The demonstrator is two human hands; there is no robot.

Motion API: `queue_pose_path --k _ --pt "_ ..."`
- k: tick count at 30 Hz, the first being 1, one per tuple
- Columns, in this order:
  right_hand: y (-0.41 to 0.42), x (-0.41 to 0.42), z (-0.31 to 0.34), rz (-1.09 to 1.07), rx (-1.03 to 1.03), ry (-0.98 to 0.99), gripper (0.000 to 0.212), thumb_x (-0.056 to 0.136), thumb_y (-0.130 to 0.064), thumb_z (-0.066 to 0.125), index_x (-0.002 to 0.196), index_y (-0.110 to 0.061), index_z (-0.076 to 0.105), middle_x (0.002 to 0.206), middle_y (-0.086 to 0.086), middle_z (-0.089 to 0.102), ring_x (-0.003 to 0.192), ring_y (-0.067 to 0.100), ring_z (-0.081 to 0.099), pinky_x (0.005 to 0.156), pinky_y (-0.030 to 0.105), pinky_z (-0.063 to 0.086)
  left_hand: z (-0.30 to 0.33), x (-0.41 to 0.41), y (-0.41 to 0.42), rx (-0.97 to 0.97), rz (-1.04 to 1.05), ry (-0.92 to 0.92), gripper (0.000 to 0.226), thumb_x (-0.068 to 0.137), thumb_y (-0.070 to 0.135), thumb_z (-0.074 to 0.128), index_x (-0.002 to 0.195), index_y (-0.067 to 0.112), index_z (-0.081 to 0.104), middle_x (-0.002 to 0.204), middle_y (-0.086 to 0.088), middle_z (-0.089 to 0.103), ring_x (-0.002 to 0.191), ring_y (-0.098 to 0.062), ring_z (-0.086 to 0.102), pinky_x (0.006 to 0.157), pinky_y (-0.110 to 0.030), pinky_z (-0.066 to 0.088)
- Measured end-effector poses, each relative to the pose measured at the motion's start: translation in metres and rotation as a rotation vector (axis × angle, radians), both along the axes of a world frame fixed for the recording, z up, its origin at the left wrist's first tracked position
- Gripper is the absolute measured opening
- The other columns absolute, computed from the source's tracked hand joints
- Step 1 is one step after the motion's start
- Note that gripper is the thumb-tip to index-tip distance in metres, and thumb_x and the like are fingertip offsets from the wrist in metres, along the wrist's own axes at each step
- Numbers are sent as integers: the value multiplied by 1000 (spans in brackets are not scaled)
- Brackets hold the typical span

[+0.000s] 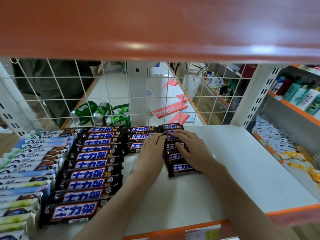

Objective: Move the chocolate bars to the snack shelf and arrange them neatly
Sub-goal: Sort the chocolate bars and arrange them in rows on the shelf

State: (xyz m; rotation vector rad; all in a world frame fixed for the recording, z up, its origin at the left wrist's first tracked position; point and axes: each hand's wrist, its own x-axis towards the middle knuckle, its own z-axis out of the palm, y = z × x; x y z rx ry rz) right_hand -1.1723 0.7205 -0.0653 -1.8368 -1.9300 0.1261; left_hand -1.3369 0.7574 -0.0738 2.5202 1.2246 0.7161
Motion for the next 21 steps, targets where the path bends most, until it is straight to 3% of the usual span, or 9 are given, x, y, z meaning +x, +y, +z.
queue_pose_path --k 9,15,21 --pt "0 1 1 -8 -78 -18 41 98 -38 36 138 -34 38 145 -11 38 132 11 34 108 42 30 -1 -1 0 72 58 21 46 86 7 53 128 22 48 134 -1 38 126 -20 32 105 -32 25" --pt "1 2 -1 -3 -73 -6 41 96 -42 36 137 -38 37 145 -13 38 131 10 35 106 42 30 1 -2 -2 169 170 85 44 86 14 47 128 28 43 129 5 42 122 -16 34 101 -30 22" --pt "2 2 -1 -22 -74 -23 42 96 -42 37 137 -35 37 142 -12 41 129 11 37 104 40 31 -4 -1 -2 129 90 135 50 90 19 42 138 29 34 144 7 33 134 -13 26 109 -33 14"
